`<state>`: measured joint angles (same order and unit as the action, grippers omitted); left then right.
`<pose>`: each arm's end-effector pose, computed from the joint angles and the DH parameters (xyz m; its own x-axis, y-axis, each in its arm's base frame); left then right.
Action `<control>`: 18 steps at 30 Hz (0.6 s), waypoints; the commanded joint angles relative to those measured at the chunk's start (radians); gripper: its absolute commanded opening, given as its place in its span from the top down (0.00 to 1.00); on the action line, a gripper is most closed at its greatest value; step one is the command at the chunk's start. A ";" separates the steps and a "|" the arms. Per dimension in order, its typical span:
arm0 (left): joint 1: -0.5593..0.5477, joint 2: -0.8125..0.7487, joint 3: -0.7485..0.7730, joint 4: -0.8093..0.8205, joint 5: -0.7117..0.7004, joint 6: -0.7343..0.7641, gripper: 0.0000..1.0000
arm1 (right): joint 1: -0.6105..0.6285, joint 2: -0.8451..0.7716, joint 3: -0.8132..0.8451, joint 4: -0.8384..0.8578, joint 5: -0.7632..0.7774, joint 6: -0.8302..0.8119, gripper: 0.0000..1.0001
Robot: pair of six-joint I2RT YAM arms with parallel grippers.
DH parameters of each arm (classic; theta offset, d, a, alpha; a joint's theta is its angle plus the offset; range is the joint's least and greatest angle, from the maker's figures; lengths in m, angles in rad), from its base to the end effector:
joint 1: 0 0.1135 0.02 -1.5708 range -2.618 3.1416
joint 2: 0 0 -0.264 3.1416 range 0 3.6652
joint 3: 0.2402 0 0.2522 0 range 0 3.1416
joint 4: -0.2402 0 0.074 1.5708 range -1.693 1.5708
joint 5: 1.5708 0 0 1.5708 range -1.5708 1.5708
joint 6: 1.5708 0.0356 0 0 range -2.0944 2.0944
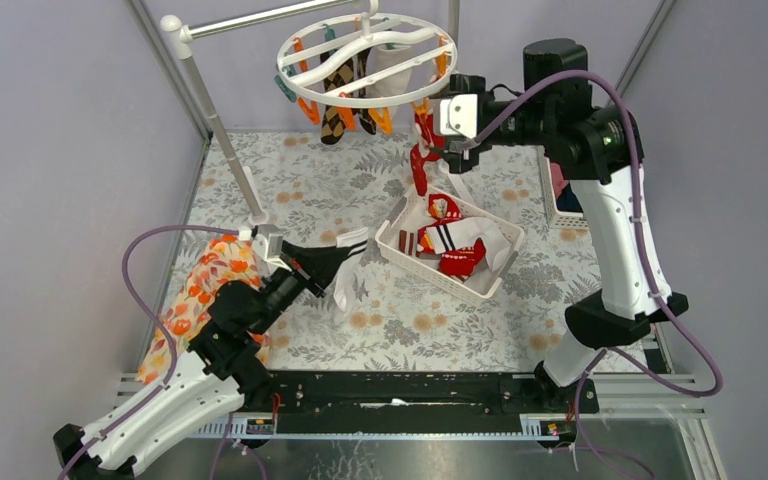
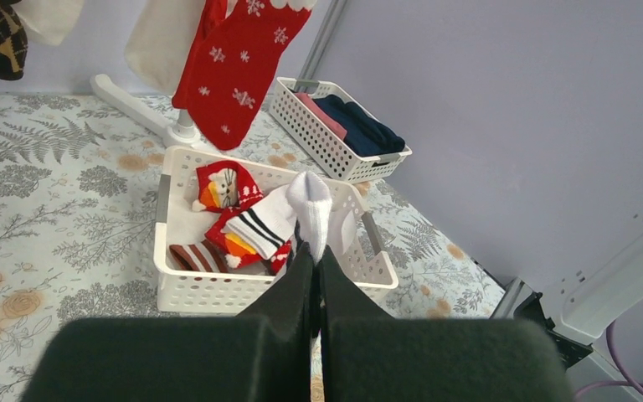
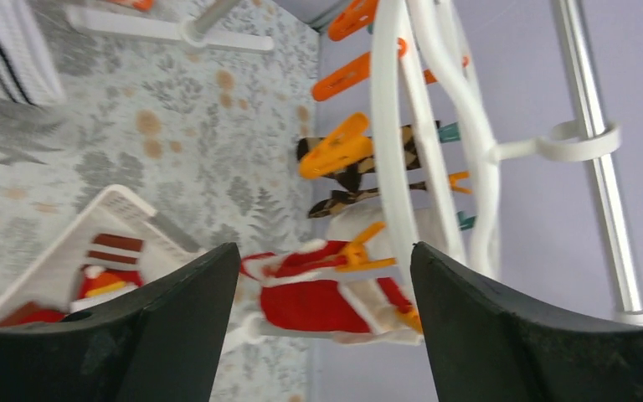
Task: Clip the socks to the hanger
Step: Rotate the hanger at the clothesline.
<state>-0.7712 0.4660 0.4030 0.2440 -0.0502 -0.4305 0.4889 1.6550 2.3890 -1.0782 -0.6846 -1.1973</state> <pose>0.1018 -0.0964 0.2963 -0.1584 -0.4272 -0.8901 0.6543 0.6297 -0.4187 0.2362 0.1512 0.5509 0.7193 -0.4343 -0.5421 -0.6019 0.0000 -0.7986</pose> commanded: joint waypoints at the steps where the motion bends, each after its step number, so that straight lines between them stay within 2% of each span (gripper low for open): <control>1: 0.007 0.020 0.037 0.044 0.021 -0.010 1.00 | 0.008 0.072 0.075 0.079 0.038 -0.174 0.21; 5: 0.008 0.038 0.039 0.059 0.026 -0.014 1.00 | 0.056 0.123 0.063 0.140 0.115 -0.207 0.25; 10: 0.009 0.033 0.033 0.061 0.020 -0.017 1.00 | 0.156 0.187 0.086 0.218 0.229 -0.170 0.32; 15: 0.008 0.024 0.027 0.057 0.018 -0.019 1.00 | 0.195 0.233 0.127 0.267 0.279 -0.135 0.37; 18: 0.008 0.022 0.024 0.058 0.018 -0.019 1.00 | 0.204 0.239 0.126 0.283 0.300 -0.125 0.46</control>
<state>-0.7712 0.4988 0.4149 0.2546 -0.0368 -0.4431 0.6834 1.8988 2.4619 -0.8673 -0.4484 -1.3510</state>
